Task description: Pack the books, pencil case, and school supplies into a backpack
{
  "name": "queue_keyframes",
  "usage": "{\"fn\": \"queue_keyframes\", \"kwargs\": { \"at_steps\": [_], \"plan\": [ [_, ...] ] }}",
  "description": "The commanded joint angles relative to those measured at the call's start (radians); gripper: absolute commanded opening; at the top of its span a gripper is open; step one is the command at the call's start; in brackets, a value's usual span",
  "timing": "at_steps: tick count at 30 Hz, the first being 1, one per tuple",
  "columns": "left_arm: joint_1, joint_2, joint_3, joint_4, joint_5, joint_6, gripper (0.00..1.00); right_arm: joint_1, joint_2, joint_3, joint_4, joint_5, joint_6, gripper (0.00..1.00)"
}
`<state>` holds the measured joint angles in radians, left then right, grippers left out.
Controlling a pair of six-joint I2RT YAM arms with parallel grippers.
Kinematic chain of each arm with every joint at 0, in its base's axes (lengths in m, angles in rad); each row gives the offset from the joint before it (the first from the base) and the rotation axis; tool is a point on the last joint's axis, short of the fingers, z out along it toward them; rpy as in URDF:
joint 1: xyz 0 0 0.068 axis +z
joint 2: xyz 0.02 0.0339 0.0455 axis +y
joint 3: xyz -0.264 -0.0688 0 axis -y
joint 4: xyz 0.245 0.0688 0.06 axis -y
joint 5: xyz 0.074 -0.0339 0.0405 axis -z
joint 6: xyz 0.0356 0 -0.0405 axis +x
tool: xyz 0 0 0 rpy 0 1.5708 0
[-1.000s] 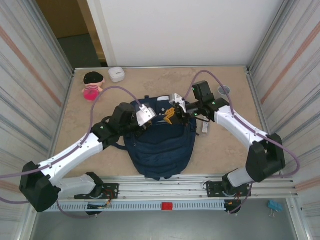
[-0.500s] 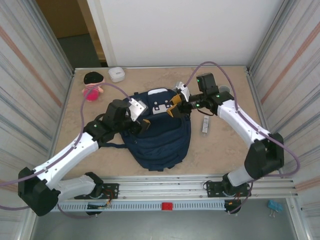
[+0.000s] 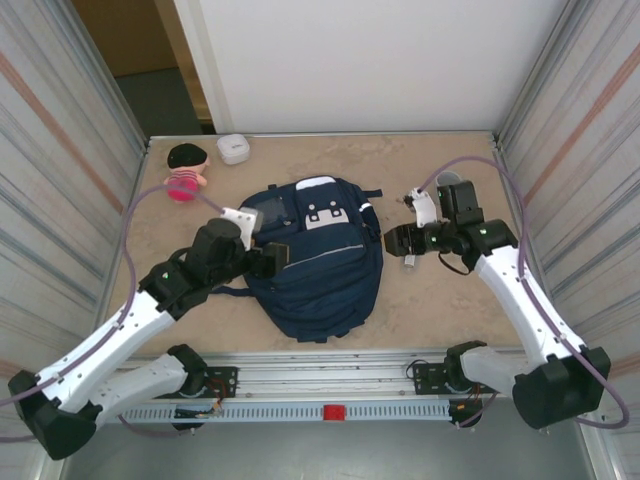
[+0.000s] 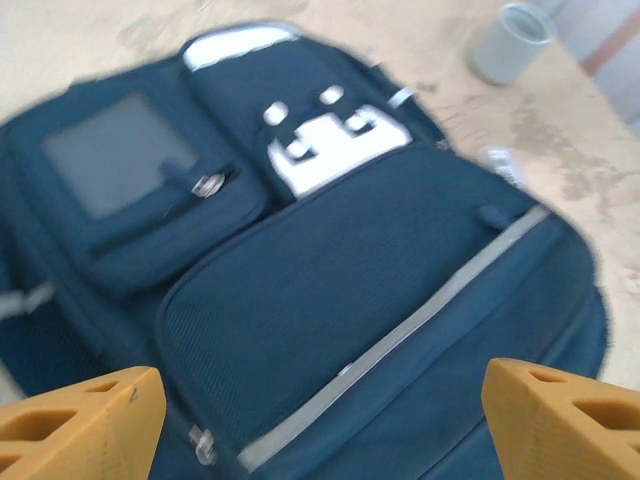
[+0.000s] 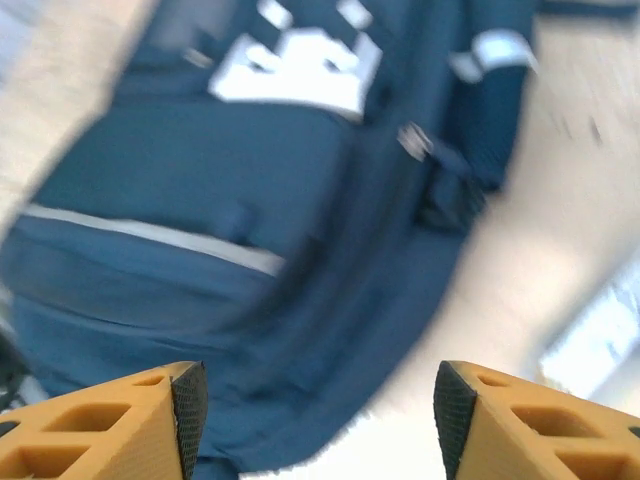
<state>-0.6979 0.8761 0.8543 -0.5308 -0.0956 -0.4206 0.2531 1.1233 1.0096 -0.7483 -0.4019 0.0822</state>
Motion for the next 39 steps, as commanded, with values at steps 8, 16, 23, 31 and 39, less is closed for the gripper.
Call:
{"fn": "queue_keyframes", "kwargs": {
  "at_steps": [8, 16, 23, 31, 39],
  "plan": [
    [0.069, -0.166, -0.183, -0.027, -0.139, -0.188, 0.83, -0.138, 0.354, -0.006, -0.049, 0.270, 0.264, 0.67],
    [0.092, -0.129, -0.180, -0.037, -0.141, -0.183, 0.83, -0.143, 0.597, 0.124, -0.020, 0.218, 0.268, 0.65],
    [0.096, -0.069, -0.161, -0.012, -0.133, -0.171, 0.83, -0.113, 0.684, 0.201, -0.051, 0.284, 0.268, 0.64],
    [0.100, -0.010, -0.136, -0.007, -0.114, -0.164, 0.83, -0.059, 0.793, 0.245, -0.068, 0.398, 0.264, 0.59],
    [0.100, 0.007, -0.121, -0.004, -0.101, -0.150, 0.82, -0.052, 0.784, 0.199, -0.055, 0.464, 0.260, 0.48]
  ]
}}
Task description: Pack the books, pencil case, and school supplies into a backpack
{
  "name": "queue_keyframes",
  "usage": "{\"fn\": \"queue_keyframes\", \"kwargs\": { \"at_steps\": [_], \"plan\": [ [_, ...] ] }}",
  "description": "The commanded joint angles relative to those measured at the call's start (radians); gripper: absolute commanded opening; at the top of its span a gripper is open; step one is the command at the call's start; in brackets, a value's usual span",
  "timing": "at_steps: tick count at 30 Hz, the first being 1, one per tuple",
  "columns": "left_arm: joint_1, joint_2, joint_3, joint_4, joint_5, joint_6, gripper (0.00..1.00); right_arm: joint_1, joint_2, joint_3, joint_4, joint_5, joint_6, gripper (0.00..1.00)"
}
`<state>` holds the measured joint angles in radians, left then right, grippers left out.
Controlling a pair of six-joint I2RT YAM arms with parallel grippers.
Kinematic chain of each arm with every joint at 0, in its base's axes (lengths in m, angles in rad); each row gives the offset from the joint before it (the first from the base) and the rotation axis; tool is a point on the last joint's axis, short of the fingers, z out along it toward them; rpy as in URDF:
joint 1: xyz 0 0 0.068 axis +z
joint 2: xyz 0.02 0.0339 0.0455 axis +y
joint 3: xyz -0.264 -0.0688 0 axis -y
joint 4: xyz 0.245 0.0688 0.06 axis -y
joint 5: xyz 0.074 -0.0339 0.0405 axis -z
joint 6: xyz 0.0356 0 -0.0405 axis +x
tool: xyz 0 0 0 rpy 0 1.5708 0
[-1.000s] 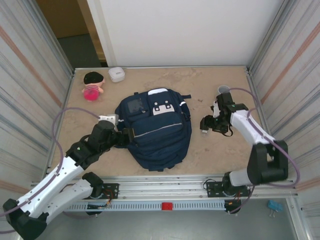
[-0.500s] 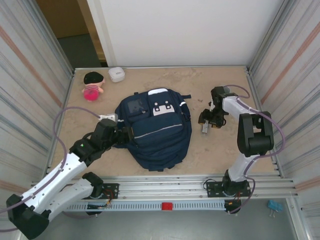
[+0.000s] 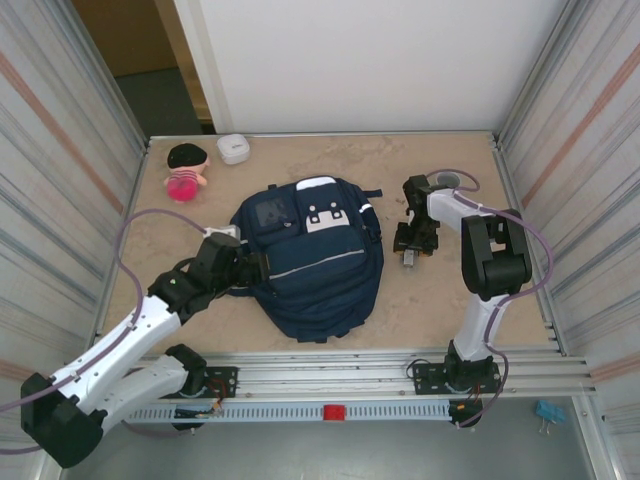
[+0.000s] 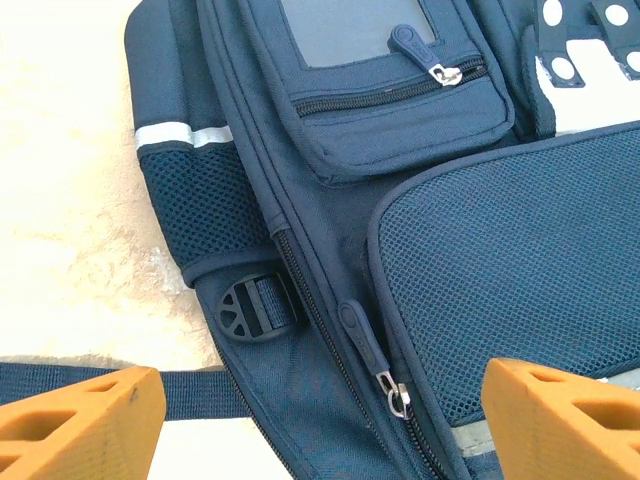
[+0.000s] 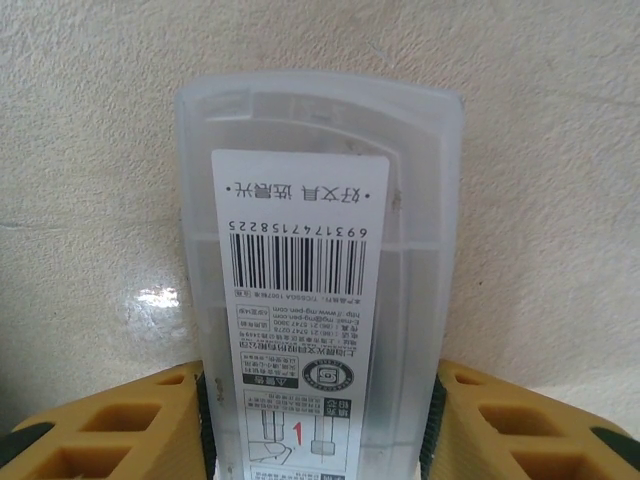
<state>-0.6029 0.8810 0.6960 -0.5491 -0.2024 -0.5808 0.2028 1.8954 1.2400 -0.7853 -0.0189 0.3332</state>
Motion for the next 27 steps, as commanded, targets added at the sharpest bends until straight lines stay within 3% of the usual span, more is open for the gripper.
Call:
{"fn": "queue_keyframes", "kwargs": {
  "at_steps": [1, 6, 12, 16, 23, 27],
  "plan": [
    [0.006, 0.004, 0.043, 0.018, 0.012, 0.022, 0.82, -0.002, -0.003, -0.032, -0.016, 0.083, 0.009, 0.47],
    [-0.016, 0.033, 0.093, 0.061, 0.060, 0.134, 0.82, -0.041, -0.165, -0.063, 0.016, -0.013, 0.040, 0.46],
    [-0.208, 0.143, 0.202, 0.130, 0.145, 0.502, 0.82, -0.182, -0.484, -0.193, 0.139, -0.349, 0.157, 0.45],
    [-0.293, 0.277, 0.260, 0.132, 0.227, 0.657, 0.84, -0.241, -0.588, -0.271, 0.161, -0.504, 0.215, 0.46],
    [-0.327, 0.455, 0.297, 0.151, 0.194, 0.766, 0.89, -0.246, -0.662, -0.345, 0.157, -0.535, 0.233, 0.45],
    [-0.327, 0.496, 0.277, 0.178, 0.072, 0.770, 0.88, -0.246, -0.671, -0.347, 0.153, -0.540, 0.234, 0.45]
  ]
}}
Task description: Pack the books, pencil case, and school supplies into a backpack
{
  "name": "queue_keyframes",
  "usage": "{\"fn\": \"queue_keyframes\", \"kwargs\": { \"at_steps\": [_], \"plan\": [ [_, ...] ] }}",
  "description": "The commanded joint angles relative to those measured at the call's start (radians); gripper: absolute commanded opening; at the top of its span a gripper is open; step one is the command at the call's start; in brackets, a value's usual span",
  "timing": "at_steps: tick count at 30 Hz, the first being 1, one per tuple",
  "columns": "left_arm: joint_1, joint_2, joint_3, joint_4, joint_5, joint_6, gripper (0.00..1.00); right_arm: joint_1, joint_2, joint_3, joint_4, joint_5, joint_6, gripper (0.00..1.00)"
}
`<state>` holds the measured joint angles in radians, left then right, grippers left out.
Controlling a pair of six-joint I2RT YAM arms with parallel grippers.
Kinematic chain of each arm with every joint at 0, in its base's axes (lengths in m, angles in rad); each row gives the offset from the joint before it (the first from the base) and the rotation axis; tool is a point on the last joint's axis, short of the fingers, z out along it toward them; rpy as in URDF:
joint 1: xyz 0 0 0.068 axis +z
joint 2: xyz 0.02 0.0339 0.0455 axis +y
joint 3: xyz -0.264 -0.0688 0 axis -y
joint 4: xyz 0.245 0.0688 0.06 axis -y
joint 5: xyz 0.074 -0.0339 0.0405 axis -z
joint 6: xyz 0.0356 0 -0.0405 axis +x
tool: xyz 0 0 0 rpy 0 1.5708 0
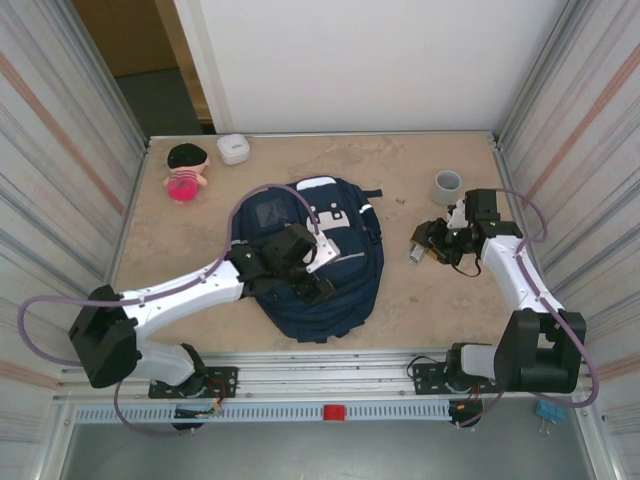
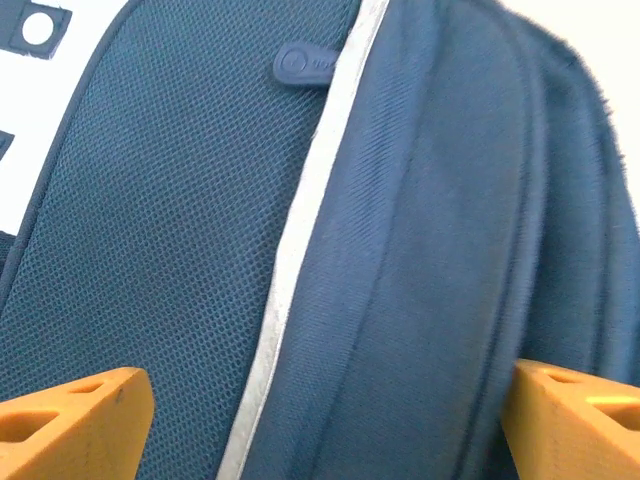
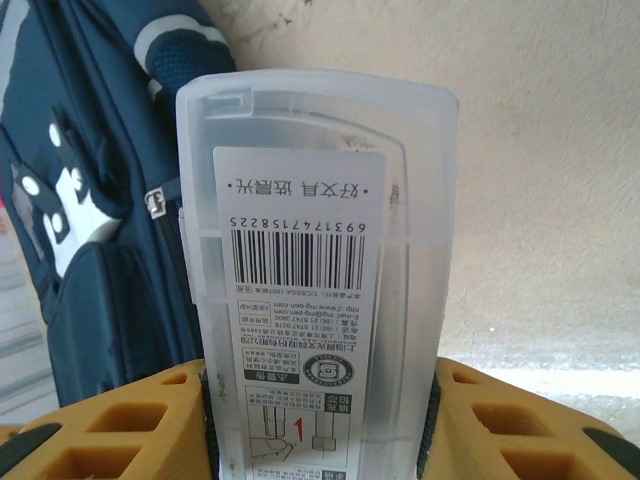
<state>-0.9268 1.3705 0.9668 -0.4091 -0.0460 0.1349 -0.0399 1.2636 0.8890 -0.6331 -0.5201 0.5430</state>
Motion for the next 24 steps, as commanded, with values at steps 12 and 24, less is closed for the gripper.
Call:
{"fn": "queue_keyframes", "kwargs": {
  "at_steps": [12, 24],
  "plan": [
    [0.099, -0.101, -0.084, 0.116, -0.121, 0.010, 0.59, -0.003, -0.029, 0.022, -0.002, -0.050, 0.024, 0.43],
    [0.078, -0.087, -0.021, 0.054, 0.032, -0.122, 0.01, -0.004, -0.023, 0.024, 0.013, -0.067, 0.024, 0.43]
  ]
}}
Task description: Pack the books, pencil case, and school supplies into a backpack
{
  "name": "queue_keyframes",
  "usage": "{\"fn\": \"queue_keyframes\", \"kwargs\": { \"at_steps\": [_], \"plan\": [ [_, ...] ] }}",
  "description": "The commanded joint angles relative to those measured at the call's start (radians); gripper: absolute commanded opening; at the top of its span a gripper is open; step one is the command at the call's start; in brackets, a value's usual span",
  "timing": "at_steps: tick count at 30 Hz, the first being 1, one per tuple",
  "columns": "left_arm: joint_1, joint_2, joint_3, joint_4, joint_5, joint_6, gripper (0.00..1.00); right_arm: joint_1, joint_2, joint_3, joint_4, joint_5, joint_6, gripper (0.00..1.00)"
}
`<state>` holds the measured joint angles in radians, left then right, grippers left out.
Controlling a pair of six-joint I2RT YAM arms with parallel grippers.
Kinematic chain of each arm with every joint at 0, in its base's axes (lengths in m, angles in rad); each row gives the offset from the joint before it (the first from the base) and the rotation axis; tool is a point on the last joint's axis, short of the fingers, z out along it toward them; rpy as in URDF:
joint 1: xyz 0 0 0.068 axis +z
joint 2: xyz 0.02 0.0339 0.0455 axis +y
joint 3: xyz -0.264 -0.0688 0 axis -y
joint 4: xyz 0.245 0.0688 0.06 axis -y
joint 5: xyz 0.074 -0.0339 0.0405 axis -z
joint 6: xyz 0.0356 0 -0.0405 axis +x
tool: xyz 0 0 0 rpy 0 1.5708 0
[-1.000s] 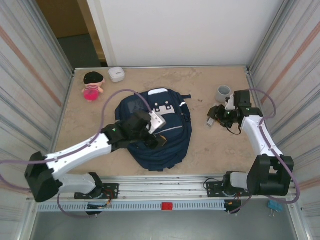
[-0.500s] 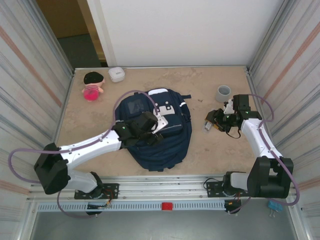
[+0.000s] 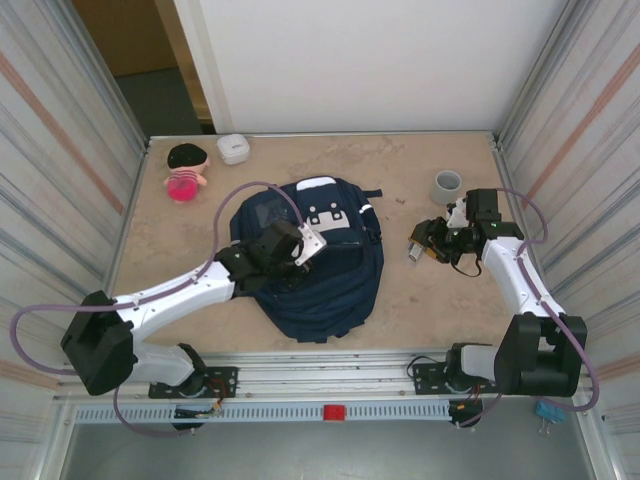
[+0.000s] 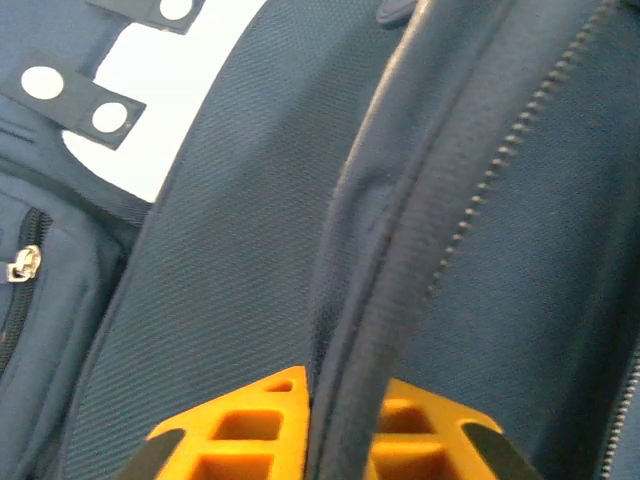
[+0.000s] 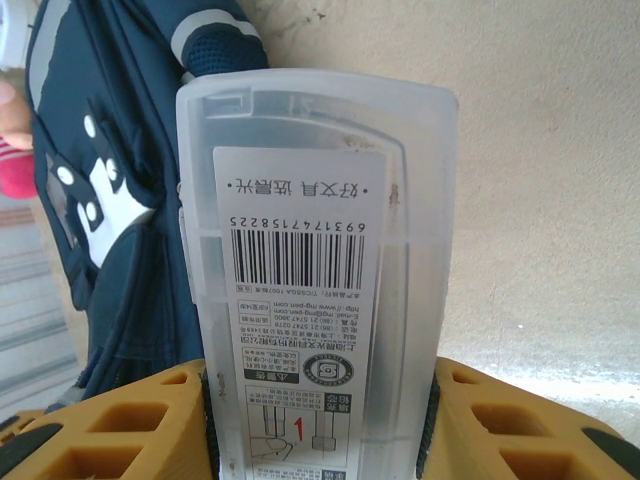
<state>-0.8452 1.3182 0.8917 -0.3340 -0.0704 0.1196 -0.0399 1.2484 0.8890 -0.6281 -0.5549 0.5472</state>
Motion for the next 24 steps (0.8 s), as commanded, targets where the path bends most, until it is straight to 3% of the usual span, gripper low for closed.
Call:
{"fn": "queue_keyframes", "kwargs": {
  "at_steps": [1, 11, 14, 18, 24],
  "plan": [
    [-0.008, -0.041, 0.067, -0.025, 0.066, -0.157, 0.00, -0.005, -0.001, 0.028, 0.014, -0.037, 0.019, 0.43],
    [-0.172, -0.120, 0.080, -0.115, -0.135, -0.630, 0.00, -0.017, 0.192, 0.138, 0.088, -0.130, -0.006, 0.42],
    [-0.186, -0.150, 0.080, -0.108, -0.202, -0.707, 0.00, -0.017, 0.235, 0.164, 0.119, -0.166, 0.002, 0.42],
    [-0.164, -0.158, 0.098, -0.038, -0.364, -0.746, 0.00, -0.017, 0.251, 0.188, 0.125, -0.190, 0.002, 0.40],
    [-0.036, 0.005, 0.254, 0.001, -0.354, -0.706, 0.00, -0.035, 0.202, 0.184, 0.102, -0.200, -0.011, 0.41]
  ]
}}
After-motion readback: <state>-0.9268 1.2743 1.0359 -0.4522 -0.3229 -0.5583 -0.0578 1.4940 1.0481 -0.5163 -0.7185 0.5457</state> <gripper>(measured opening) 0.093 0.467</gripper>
